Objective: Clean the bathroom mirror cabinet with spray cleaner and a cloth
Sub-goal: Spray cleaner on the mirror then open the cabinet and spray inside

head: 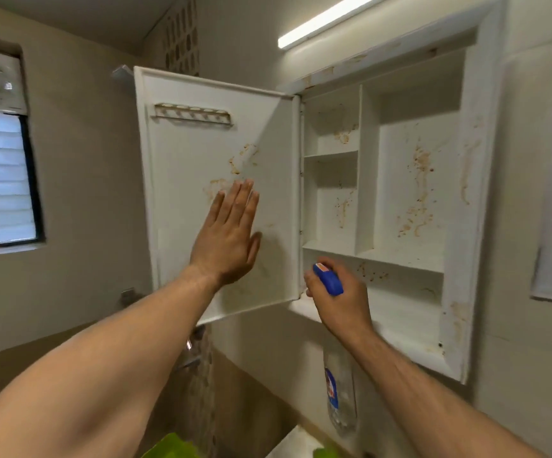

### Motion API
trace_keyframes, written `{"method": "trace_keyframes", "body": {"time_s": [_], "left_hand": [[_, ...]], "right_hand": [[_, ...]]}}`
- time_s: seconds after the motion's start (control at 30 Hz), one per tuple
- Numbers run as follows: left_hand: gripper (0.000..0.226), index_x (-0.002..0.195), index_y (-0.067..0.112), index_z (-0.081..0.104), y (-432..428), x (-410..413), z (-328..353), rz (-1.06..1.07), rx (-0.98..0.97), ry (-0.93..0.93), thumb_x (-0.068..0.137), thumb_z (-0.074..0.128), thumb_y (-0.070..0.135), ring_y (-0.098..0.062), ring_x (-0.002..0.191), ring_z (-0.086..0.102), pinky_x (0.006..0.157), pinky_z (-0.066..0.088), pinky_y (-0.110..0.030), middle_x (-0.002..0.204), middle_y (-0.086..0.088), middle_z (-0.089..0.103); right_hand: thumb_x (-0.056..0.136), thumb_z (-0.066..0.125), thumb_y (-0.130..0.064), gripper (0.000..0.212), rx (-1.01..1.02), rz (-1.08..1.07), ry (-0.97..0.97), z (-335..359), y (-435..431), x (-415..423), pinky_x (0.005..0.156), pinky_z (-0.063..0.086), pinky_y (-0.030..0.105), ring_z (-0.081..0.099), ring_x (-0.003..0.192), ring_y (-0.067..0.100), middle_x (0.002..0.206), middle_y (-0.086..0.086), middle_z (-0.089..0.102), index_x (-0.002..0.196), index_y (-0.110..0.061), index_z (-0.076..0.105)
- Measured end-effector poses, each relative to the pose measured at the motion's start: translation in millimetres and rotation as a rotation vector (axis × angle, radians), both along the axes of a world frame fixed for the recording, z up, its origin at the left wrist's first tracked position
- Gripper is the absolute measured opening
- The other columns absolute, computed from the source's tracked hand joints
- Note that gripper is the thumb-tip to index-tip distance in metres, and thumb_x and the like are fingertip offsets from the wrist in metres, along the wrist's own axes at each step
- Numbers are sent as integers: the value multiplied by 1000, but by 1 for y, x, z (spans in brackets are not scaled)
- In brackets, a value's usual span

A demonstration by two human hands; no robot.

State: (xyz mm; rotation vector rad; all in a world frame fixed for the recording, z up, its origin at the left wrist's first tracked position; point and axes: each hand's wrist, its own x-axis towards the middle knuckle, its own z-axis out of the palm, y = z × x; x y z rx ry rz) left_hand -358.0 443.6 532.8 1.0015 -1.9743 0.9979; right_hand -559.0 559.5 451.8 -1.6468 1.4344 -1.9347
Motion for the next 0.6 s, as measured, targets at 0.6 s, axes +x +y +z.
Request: {"method": "trace_keyframes", "body": {"time_s": [0.6], "left_hand": [[76,165,12,-2,2,-169,128,-504,115,149,106,17,54,-23,159,-18,127,-16,-42,173,-9,-14]], "right_hand": [[100,62,-40,11,-95,-557,506,293,109,-20,69,56,21,73,72,11,84,-1,74,103,-29,65]]}}
